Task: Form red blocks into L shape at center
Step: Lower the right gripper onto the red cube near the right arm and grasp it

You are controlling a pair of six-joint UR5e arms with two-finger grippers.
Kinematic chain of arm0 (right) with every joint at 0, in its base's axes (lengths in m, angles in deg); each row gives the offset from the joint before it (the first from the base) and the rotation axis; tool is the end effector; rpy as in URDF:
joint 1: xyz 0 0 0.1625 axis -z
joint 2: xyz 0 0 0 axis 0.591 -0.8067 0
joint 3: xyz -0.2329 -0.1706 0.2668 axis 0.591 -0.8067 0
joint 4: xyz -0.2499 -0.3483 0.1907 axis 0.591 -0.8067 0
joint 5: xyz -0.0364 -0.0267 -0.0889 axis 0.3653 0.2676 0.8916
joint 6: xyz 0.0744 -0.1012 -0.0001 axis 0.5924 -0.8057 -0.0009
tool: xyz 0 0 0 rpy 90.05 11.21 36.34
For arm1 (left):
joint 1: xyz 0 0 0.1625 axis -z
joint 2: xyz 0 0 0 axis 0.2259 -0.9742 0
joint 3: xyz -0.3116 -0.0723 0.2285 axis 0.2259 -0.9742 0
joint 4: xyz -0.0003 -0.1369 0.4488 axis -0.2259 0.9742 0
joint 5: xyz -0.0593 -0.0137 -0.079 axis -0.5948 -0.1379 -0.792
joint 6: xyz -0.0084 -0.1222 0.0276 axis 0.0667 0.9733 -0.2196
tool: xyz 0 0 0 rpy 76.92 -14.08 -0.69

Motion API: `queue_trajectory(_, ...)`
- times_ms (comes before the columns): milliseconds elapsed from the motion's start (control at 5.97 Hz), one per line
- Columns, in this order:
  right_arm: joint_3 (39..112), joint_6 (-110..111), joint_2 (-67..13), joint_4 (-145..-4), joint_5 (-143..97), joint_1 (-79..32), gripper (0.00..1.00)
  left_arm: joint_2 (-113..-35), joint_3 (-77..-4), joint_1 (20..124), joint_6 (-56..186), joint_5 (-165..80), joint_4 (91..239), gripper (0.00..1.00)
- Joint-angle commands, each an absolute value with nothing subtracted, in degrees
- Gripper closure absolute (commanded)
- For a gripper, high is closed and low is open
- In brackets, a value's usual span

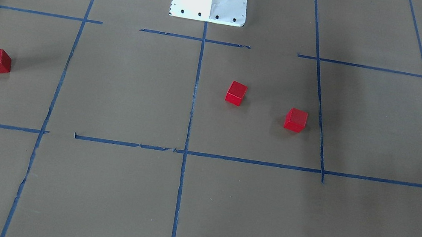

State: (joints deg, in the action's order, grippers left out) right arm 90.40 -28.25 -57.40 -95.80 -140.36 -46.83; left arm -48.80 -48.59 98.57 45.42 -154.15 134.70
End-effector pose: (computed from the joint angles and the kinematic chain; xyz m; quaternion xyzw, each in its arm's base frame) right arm -0.0212 -0.4774 0.5673 0.0229 -0.4239 -0.1542 0.8922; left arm -0.0076 -0.5117 0.6192 -0.0014 0.3670 0.0740 0.9273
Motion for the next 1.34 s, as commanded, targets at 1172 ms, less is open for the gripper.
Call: queue_trajectory(1172,83.0,14.4,-53.5,-64.2,-125.5,-18.2,0.0,-48.8,-48.1,98.5,45.4,-154.2,134.8,0.0)
